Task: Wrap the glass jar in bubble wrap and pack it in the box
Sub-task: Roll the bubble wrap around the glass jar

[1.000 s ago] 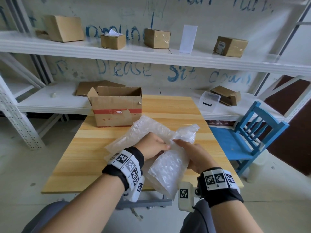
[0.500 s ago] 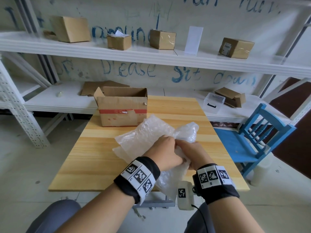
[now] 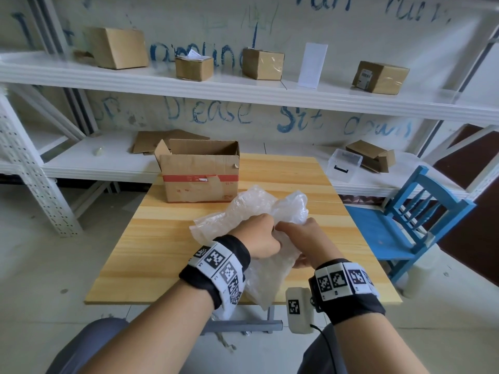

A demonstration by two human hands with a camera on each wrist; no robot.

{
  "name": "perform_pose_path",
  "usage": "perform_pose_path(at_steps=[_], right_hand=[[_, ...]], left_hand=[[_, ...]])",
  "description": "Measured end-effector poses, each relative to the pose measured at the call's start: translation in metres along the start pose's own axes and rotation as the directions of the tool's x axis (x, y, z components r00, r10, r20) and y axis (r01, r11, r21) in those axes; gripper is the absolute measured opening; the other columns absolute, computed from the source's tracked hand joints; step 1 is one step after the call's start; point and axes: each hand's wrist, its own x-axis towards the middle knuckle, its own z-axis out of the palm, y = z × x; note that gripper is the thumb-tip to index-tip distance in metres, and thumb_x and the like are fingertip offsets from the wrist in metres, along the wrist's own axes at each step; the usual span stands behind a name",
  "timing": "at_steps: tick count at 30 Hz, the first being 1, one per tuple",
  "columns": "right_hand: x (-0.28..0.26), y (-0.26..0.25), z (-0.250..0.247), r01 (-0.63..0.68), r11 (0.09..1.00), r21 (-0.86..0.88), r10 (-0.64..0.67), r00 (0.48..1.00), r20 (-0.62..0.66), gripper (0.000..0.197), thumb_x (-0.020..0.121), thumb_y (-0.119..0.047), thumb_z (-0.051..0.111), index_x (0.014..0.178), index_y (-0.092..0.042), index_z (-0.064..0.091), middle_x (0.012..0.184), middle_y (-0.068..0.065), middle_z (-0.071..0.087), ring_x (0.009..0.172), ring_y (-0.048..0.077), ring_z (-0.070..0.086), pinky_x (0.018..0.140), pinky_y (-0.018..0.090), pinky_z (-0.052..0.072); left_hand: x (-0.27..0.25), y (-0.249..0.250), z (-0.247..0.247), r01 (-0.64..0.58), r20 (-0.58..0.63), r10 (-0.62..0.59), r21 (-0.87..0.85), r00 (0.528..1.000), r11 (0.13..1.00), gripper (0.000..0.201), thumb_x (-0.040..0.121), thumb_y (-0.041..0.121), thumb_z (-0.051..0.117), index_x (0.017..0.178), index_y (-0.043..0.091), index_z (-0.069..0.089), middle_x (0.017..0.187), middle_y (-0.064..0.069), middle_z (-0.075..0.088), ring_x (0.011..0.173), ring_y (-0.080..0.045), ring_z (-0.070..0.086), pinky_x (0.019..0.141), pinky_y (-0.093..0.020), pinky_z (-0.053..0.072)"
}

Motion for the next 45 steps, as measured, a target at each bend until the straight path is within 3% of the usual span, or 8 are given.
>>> perform_pose_path(at_steps=[5,12,18,25,30,35,40,45], right_hand=[[0.000,-0.002,0.002,0.005,1.000,-0.007,-0.005,1.000,-0.026,0.066,0.077,-0.041,0.074,0.125,-0.012,0.041,0.114,0.015,0.062,0.095,0.036,0.069,0.061,0.048,0.065],[0.007,-0.006,0.010,0.050,0.991,-0.125,-0.056,0.997,-0.051,0.079,0.081,-0.039,0.069,0.140,-0.003,0.032,0.100,0.019,0.069,0.083,0.036,0.073,0.070,0.054,0.064],[0.010,-0.003,0.014,0.038,0.999,0.030,-0.037,0.999,-0.014,0.084,0.079,-0.055,0.072,0.138,-0.013,0.031,0.110,0.015,0.060,0.092,0.038,0.070,0.055,0.042,0.064],[0.009,-0.006,0.006,0.055,0.978,0.203,-0.078,0.992,0.103,0.016,0.091,-0.015,0.040,0.097,-0.004,0.051,0.084,0.018,0.048,0.057,0.021,0.040,0.052,0.028,0.034],[0.011,-0.003,0.005,-0.036,0.971,0.235,0.015,0.996,0.091,0.037,0.095,-0.028,0.064,0.116,0.000,0.051,0.090,0.014,0.058,0.065,0.023,0.052,0.055,0.032,0.045],[0.012,-0.001,0.010,-0.041,0.982,0.182,0.006,0.983,0.186,0.050,0.089,-0.048,0.066,0.112,-0.004,0.069,0.099,0.019,0.074,0.079,0.031,0.069,0.072,0.039,0.058],[0.012,-0.002,0.010,-0.038,0.980,0.196,0.000,0.982,0.191,0.048,0.087,-0.046,0.070,0.110,-0.004,0.070,0.098,0.016,0.077,0.081,0.032,0.073,0.067,0.037,0.060],[0.011,-0.001,0.011,-0.040,0.982,0.186,0.005,0.982,0.187,0.050,0.087,-0.047,0.071,0.112,-0.003,0.070,0.100,0.016,0.078,0.084,0.031,0.075,0.071,0.039,0.062]], left_hand=[[-0.001,-0.002,0.000,0.017,0.032,-0.016,-0.009,0.999,1.000,0.020,0.096,0.025,0.050,0.078,0.019,0.047,0.076,0.000,0.053,0.073,-0.020,0.053,0.056,-0.029,0.037],[-0.007,0.011,0.015,0.020,0.030,-0.025,0.170,0.999,0.985,0.055,0.075,0.037,0.083,0.116,0.010,0.060,0.090,-0.001,0.060,0.083,-0.023,0.061,0.067,-0.031,0.048],[0.001,0.005,0.003,0.125,0.055,-0.122,-0.063,0.991,0.990,0.023,0.078,0.023,0.076,0.096,0.013,0.065,0.083,-0.003,0.063,0.077,-0.018,0.061,0.057,-0.026,0.042],[0.014,-0.017,-0.017,0.270,0.194,-0.219,-0.291,0.956,0.918,0.064,0.060,0.043,0.080,0.114,0.012,0.067,0.104,-0.006,0.073,0.095,-0.026,0.069,0.090,-0.041,0.058],[0.017,-0.033,-0.010,0.326,0.240,-0.229,-0.549,0.943,0.770,0.080,0.047,0.048,0.075,0.118,0.011,0.068,0.102,-0.015,0.078,0.094,-0.036,0.076,0.092,-0.051,0.060],[0.014,-0.037,-0.010,0.294,0.246,-0.179,-0.597,0.953,0.747,0.066,0.060,0.042,0.067,0.113,0.004,0.071,0.114,-0.026,0.073,0.090,-0.034,0.070,0.088,-0.044,0.055],[0.012,-0.039,-0.012,0.301,0.270,-0.160,-0.643,0.950,0.705,0.023,0.085,0.026,0.060,0.095,0.008,0.069,0.088,-0.013,0.067,0.078,-0.026,0.061,0.069,-0.031,0.047],[0.015,-0.041,-0.010,0.305,0.287,-0.142,-0.678,0.948,0.669,0.029,0.087,0.027,0.060,0.106,0.008,0.070,0.098,-0.016,0.071,0.090,-0.030,0.065,0.082,-0.036,0.051]])
